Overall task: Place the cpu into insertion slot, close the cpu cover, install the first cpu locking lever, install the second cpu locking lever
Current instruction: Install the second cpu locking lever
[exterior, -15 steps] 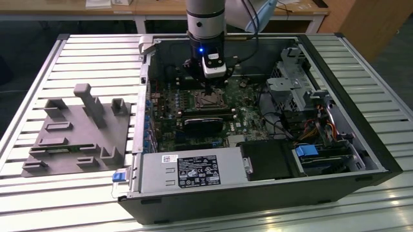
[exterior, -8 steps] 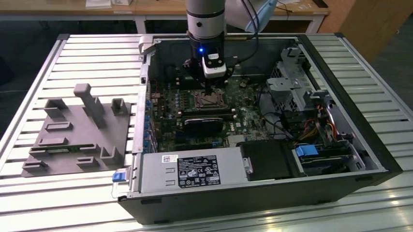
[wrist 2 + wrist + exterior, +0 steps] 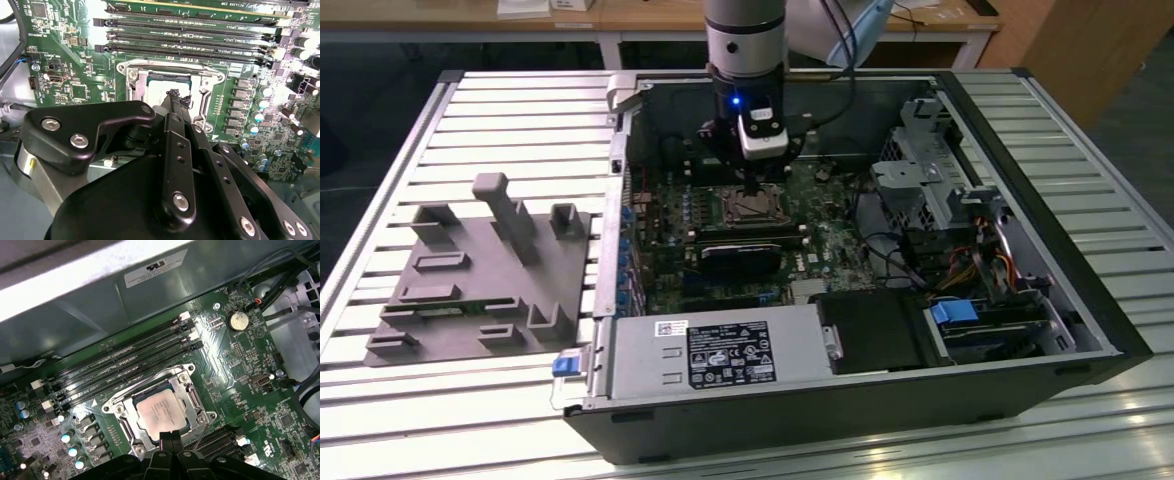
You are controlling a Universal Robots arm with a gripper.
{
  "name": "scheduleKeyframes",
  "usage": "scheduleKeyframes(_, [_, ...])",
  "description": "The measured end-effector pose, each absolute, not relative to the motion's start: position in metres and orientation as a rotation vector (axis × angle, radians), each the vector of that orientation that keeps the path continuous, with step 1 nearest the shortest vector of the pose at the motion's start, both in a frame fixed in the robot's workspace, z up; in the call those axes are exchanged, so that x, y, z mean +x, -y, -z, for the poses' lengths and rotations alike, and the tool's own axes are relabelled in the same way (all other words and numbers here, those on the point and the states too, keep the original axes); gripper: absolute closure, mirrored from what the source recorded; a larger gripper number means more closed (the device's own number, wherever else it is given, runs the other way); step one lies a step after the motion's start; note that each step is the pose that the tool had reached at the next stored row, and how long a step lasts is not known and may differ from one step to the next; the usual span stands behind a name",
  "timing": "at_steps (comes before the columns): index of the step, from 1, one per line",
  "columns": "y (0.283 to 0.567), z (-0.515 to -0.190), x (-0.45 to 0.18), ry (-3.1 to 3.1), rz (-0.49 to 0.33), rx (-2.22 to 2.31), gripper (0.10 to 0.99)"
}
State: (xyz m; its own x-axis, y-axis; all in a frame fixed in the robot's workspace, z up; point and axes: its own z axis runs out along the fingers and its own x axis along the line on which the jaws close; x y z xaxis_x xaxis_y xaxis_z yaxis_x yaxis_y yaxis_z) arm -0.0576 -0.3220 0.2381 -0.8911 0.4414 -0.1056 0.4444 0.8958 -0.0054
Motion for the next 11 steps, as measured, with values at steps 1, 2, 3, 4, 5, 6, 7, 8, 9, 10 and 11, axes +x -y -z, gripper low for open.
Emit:
scheduleKeyframes(1, [0.3220,-0.2394,-0.0576,-2.959,0.045,0.693,0.984])
scheduleKeyframes(2, [0.3220,-0.2405,-0.0576,-2.959,0.045,0.693,0.984])
scheduleKeyframes(3, [0.3220,-0.2412,-0.0576,-2.959,0.045,0.693,0.984])
scheduleKeyframes(4, [0.3221,-0.2417,-0.0576,-2.959,0.045,0.693,0.984])
scheduleKeyframes(5, [0.3222,-0.2418,-0.0576,-2.959,0.045,0.693,0.984])
scheduleKeyframes(6, [0.3226,-0.2418,-0.0576,-2.959,0.044,0.693,0.984])
scheduleKeyframes(7, [0.3233,-0.2419,-0.0576,-2.959,0.045,0.693,0.984])
scheduleKeyframes(8, [0.3246,-0.2419,-0.0576,-2.960,0.045,0.693,0.984])
scheduleKeyframes(9, [0.3257,-0.2419,-0.0576,-2.959,0.045,0.693,0.984])
scheduleKeyframes(10, [0.3269,-0.2419,-0.0576,-2.959,0.045,0.693,0.984])
scheduleKeyframes(11, [0.3282,-0.2418,-0.0576,-2.959,0.045,0.693,0.984])
